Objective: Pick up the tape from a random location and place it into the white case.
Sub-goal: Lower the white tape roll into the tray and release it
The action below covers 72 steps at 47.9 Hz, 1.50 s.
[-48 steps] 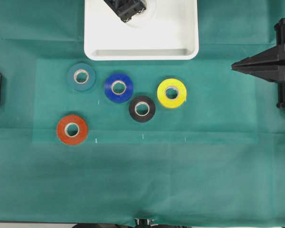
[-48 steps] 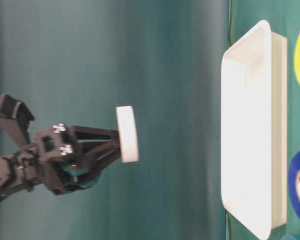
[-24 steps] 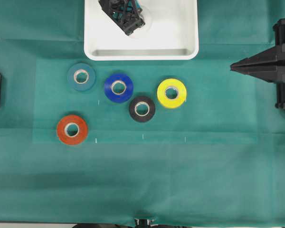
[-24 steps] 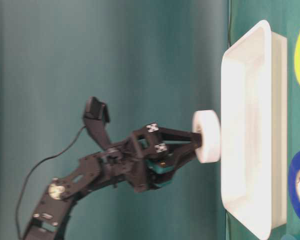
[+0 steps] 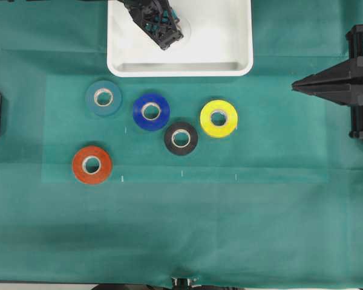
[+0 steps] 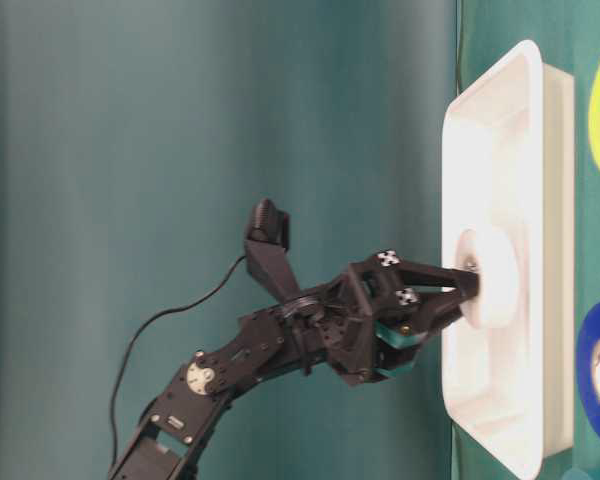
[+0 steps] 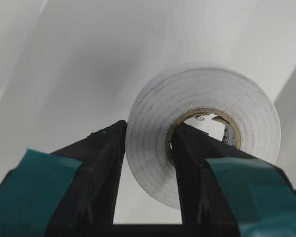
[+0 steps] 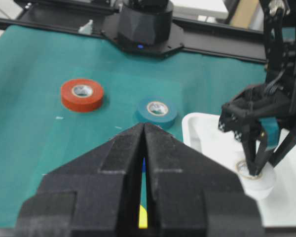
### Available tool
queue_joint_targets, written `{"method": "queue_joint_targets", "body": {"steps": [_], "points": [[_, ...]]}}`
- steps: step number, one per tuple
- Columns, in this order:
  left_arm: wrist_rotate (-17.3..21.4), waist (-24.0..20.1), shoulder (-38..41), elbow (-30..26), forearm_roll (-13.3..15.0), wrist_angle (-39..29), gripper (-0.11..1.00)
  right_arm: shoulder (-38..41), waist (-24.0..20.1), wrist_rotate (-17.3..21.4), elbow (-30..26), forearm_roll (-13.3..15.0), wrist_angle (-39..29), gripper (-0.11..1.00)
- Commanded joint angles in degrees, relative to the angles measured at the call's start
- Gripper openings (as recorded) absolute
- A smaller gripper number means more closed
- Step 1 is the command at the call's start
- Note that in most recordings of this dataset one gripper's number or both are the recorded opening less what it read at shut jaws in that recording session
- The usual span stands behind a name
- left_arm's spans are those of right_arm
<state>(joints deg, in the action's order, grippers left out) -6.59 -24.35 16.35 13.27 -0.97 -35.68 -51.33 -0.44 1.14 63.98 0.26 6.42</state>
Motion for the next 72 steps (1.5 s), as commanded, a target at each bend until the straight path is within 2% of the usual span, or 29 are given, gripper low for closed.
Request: {"method": "queue_joint_targets", "body": {"steps": [1,36,38,43,48,72], "points": [[-0.09,0.0,-0.53,0.0,0.0,1.14,0.27,0.35,-0.09,-0.09,-1.49,0.09,0.18,0.0],[-0.18,-0.18,-0.53,0.18,0.7,1.58,0.28,0.79,-0.09,-0.09,-1.41,0.26,0.26,0.0],[-0.18,-0.09,-0.53,0.18,0.7,1.58,0.35,0.79,0.0,-0.09,-1.41,0.26,0.18,0.0],[-0.18,0.0,-0.53,0.26,0.7,1.58,0.67,0.79,-0.09,-0.09,-1.41,0.26,0.26,0.0],[-0.18,0.18,-0.53,0.26,0.7,1.49,0.93,0.79,-0.09,-0.09,-1.41,0.26,0.26,0.0],[-0.18,0.62,-1.32,-0.26,0.7,-0.18,0.9,0.88,-0.09,-0.09,-1.49,0.26,0.26,0.0]]}}
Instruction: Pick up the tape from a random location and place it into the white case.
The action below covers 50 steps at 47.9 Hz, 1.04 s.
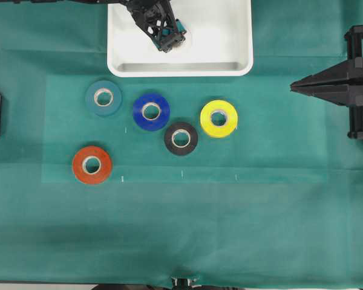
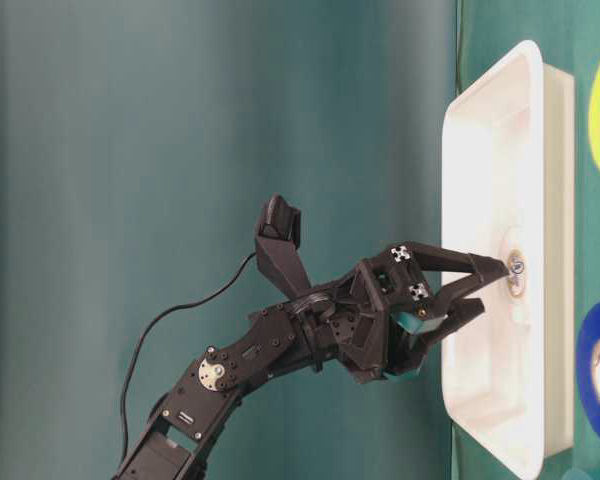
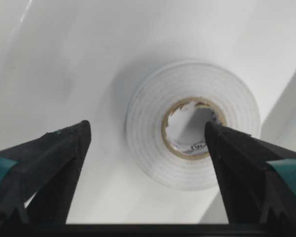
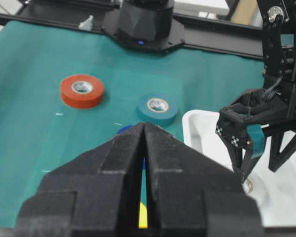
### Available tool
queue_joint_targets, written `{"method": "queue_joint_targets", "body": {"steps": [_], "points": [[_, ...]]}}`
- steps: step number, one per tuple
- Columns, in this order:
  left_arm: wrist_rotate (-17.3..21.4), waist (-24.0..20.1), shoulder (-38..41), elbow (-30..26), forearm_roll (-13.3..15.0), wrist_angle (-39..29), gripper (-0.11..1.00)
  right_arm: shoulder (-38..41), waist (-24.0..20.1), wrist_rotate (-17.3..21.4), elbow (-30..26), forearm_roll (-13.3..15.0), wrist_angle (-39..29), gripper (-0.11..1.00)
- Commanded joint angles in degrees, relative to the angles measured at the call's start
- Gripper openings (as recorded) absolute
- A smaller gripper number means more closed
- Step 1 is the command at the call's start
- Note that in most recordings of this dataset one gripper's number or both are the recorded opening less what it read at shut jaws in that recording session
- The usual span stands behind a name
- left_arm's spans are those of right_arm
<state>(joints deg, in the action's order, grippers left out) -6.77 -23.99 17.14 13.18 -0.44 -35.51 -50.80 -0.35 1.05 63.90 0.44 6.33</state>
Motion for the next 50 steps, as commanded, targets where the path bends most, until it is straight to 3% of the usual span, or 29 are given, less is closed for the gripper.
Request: {"method": "queue_joint_targets", "body": {"steps": [1,31,50], "points": [[0.0,0.35,-2.29,-0.26,0.18,-0.53,0.9,0.35,-0.18,0.0,-1.41,0.09,0.35,0.0],[0.18,2.55,-10.46,-5.8,0.18,-12.22,0.9,0.35,-0.18,-0.09,-1.58,0.88,0.44,0.0],[0.18,3.6,-13.18,-6.94,0.09,-16.17,0.9,0.35,-0.09,-0.09,-1.85,0.88,0.26,0.0]]}}
